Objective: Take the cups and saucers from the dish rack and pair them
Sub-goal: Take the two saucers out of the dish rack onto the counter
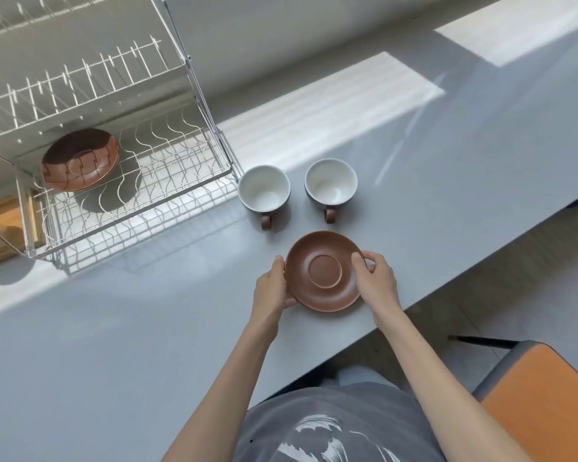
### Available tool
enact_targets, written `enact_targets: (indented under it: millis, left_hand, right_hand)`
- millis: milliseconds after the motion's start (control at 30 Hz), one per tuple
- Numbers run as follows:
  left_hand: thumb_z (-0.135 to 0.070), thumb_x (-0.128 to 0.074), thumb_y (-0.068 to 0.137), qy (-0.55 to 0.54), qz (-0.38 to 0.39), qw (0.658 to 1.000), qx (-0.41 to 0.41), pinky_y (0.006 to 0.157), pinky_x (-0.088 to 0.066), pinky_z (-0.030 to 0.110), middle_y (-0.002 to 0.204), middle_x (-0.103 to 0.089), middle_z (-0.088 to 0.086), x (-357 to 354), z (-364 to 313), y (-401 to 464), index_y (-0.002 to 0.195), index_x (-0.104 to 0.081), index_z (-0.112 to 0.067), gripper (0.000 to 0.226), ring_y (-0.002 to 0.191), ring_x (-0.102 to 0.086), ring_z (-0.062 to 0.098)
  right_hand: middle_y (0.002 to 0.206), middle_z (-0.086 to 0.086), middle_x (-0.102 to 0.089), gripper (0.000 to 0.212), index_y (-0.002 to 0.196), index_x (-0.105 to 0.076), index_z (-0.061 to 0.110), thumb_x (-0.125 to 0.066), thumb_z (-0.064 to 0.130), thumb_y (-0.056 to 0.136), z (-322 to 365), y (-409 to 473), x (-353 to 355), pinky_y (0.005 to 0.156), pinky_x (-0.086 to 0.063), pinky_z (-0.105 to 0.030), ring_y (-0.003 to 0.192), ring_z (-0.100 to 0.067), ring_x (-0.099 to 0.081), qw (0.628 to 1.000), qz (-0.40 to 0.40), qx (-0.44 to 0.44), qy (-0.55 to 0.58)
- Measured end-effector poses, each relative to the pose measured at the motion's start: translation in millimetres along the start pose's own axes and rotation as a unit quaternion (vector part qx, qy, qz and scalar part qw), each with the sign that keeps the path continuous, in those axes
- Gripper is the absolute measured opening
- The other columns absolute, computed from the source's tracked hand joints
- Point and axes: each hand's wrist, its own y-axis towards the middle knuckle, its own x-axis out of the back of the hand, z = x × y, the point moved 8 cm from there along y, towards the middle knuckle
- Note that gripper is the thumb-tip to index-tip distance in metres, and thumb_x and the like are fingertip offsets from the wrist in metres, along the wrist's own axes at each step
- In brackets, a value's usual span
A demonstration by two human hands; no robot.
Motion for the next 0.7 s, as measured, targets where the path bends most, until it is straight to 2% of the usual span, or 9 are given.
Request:
enact_targets:
  millis: [100,200,333,500,700]
  left_hand:
    - [-0.041,-0.034,0.101,0.0,0.001,1.0,0.003,0.063,-0.06,0.026,0.115,-0.071,0.021,-2,5,4,0.116,-0.069,-0.004,0.053,0.1,-0.073,0.03]
    - [-0.038,-0.033,0.103,0.0,0.005,1.0,0.002,0.064,-0.059,0.025,0.114,-0.072,0.02,-3,5,7,0.115,-0.07,-0.006,0.051,0.099,-0.073,0.029]
    - [-0.039,-0.033,0.103,0.005,0.012,1.0,0.002,0.079,-0.062,0.035,0.11,-0.074,0.017,-5,5,9,0.114,-0.07,-0.006,0.051,0.098,-0.073,0.028]
    - [-0.04,-0.034,0.103,0.02,0.019,1.0,-0.002,0.077,-0.062,0.032,0.106,-0.075,0.015,-5,7,13,0.112,-0.07,-0.004,0.052,0.097,-0.074,0.028]
    - [-0.048,-0.036,0.103,0.069,0.039,0.996,-0.03,0.09,-0.06,0.042,0.1,-0.072,0.01,-5,5,16,0.105,-0.071,-0.008,0.053,0.102,-0.07,0.03]
  right_hand:
    - [0.126,-0.006,-0.058,0.037,0.123,-0.057,0.023,-0.052,0.044,0.093,-3,3,0,0.091,-0.043,-0.029,0.108,-0.018,-0.056,1.0,0.001,-0.004,-0.001]
    - [0.127,-0.006,-0.058,0.038,0.123,-0.057,0.023,-0.051,0.045,0.093,-4,6,1,0.094,-0.043,-0.03,0.111,-0.019,-0.056,1.0,0.0,-0.005,-0.005]
    - [0.127,-0.006,-0.058,0.037,0.123,-0.057,0.024,-0.051,0.045,0.093,-4,6,1,0.09,-0.041,-0.028,0.105,-0.015,-0.054,1.0,0.001,-0.005,-0.004]
    - [0.128,-0.006,-0.058,0.037,0.124,-0.056,0.022,-0.051,0.042,0.094,1,5,2,0.088,-0.04,-0.027,0.102,-0.014,-0.053,1.0,-0.005,0.004,-0.015]
    - [0.135,-0.008,-0.05,0.043,0.13,-0.052,0.023,-0.051,0.045,0.094,7,-2,0,0.099,-0.044,-0.034,0.113,-0.021,-0.055,0.998,-0.004,0.014,-0.055]
